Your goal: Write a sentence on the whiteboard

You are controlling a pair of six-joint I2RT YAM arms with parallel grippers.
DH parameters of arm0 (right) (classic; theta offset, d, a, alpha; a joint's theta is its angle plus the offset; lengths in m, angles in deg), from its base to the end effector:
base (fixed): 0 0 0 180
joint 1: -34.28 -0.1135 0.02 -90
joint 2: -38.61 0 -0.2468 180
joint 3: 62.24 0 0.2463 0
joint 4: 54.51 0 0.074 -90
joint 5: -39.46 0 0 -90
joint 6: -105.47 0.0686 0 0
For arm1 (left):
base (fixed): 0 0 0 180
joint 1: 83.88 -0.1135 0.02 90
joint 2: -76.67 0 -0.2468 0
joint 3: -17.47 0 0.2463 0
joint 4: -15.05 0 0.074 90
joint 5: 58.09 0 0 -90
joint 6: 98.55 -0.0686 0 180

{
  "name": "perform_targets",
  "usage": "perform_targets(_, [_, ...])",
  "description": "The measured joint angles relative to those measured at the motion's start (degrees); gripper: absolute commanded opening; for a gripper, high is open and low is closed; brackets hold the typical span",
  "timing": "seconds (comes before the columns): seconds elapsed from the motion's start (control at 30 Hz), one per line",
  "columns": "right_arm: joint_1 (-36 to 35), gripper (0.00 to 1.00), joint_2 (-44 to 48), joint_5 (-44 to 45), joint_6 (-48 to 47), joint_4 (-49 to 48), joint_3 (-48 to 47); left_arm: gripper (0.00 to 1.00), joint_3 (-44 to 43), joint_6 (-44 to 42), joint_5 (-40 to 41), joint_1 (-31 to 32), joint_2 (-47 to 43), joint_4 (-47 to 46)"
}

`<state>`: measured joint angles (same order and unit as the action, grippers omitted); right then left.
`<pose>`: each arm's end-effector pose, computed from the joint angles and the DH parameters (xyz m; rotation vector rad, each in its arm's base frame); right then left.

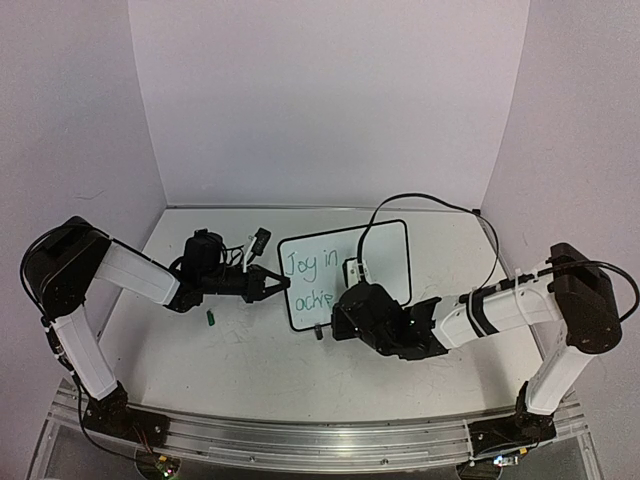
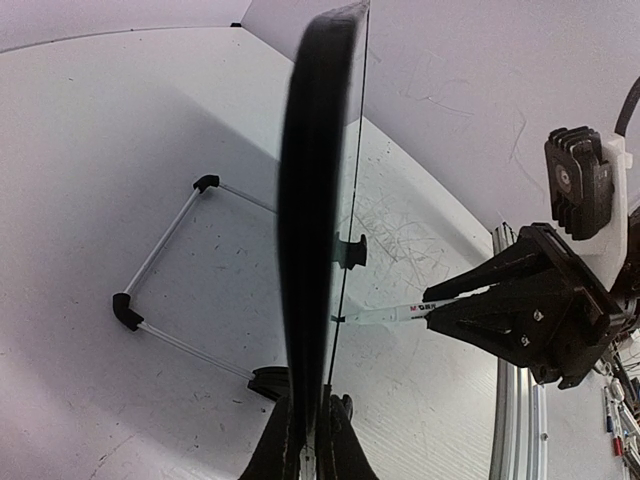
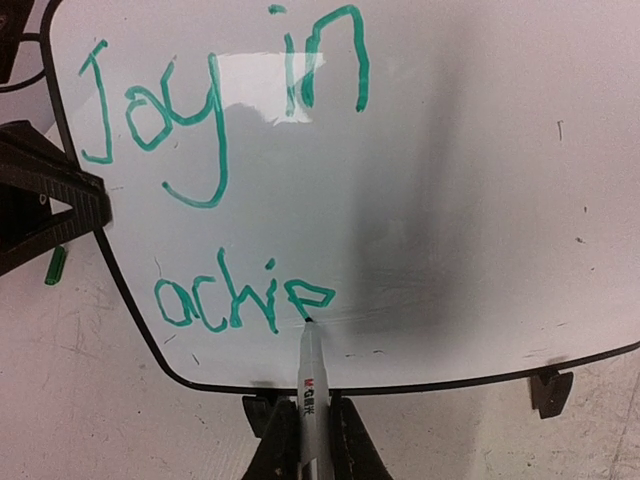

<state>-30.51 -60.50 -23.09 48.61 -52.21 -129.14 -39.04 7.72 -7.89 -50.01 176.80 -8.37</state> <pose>0.1899 0.3291 0.1495 -0.3162 2.1147 0.5014 0.2750 -0.2374 0.1428 0.7968 1.8797 -1.2342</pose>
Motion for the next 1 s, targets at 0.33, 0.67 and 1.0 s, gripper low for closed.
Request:
perform_targets(0.33, [-0.1, 0.0, 0.2, 1.3, 0.1, 1.8, 0.0, 0.0, 0.0, 0.0, 0.0, 0.0, 0.0, 0.0])
perform_targets(0.67, [0.3, 0.0, 4.3, 1.0, -0.7, 0.2, 2.8, 0.0, 0.0, 0.0, -0.1, 0.0, 0.0, 0.0])
perform_targets(1.0, [0.9, 0.0, 4.3, 1.0, -1.8, -0.7, 2.8, 0.0, 0.0, 0.0, -0.1, 0.0, 0.0, 0.0])
